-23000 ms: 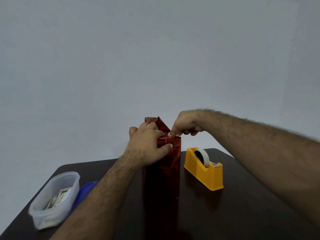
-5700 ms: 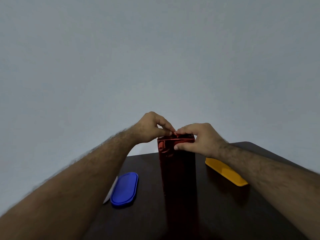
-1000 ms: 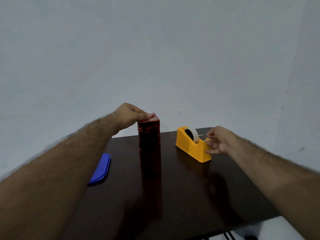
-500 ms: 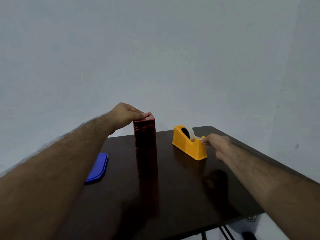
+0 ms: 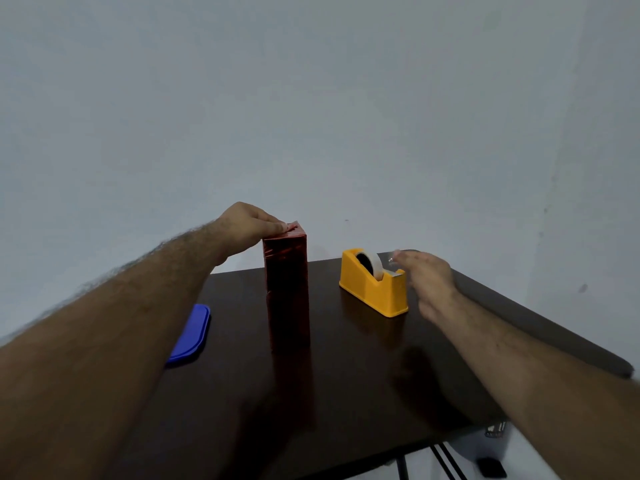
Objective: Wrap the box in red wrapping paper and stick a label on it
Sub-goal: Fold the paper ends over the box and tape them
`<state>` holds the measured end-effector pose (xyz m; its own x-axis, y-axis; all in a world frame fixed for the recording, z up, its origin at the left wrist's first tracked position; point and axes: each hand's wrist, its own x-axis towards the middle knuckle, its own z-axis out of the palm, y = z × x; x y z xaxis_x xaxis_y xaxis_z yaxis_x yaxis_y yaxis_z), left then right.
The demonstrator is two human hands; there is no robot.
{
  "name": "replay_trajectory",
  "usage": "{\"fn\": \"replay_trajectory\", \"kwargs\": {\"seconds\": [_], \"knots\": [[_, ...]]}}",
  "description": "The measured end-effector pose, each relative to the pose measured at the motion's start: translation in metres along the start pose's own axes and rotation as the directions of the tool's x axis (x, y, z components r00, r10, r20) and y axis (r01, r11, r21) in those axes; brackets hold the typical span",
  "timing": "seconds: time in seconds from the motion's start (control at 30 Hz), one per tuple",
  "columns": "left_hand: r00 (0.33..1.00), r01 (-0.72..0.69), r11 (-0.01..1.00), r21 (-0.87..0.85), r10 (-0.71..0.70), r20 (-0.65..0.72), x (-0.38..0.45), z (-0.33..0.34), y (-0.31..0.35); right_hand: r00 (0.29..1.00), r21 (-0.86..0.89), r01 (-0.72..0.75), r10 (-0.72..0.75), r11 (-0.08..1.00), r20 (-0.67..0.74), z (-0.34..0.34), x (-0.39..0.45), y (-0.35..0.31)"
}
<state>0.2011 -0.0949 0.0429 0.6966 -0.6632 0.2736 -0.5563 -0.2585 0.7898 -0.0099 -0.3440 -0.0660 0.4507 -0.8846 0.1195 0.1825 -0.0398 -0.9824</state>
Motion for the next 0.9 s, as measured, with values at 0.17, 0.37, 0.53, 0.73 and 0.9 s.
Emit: {"fn": "replay_trajectory", "kwargs": {"seconds": [0.17,0.37,0.53,0.73,0.9], "knots": [[1.0,-0.006,1.0,0.025,0.006,0.014,-0.004,-0.002,0.004,0.97,0.006,0.131,-0.129,0.991,0.204,0.028,-0.005,-0.05],[0.999,-0.025,0.999,0.047,0.024,0.024,-0.008,-0.001,0.005,0.894,-0.059,0.309,-0.269,0.949,0.36,0.066,-0.017,-0.1],[1.0,-0.026,0.996,0.08,0.025,0.015,-0.005,-0.002,0.003,0.889,-0.127,0.308,-0.238,0.943,0.392,0.103,-0.026,-0.127],[0.999,-0.043,0.992,0.121,0.042,0.009,-0.005,-0.001,0.002,0.95,-0.199,0.131,-0.065,0.971,0.306,0.14,-0.029,-0.127],[0.999,-0.034,0.973,0.227,0.036,-0.007,-0.003,0.001,0.002,0.969,-0.307,0.089,-0.011,0.947,0.249,0.161,-0.028,-0.118]]}}
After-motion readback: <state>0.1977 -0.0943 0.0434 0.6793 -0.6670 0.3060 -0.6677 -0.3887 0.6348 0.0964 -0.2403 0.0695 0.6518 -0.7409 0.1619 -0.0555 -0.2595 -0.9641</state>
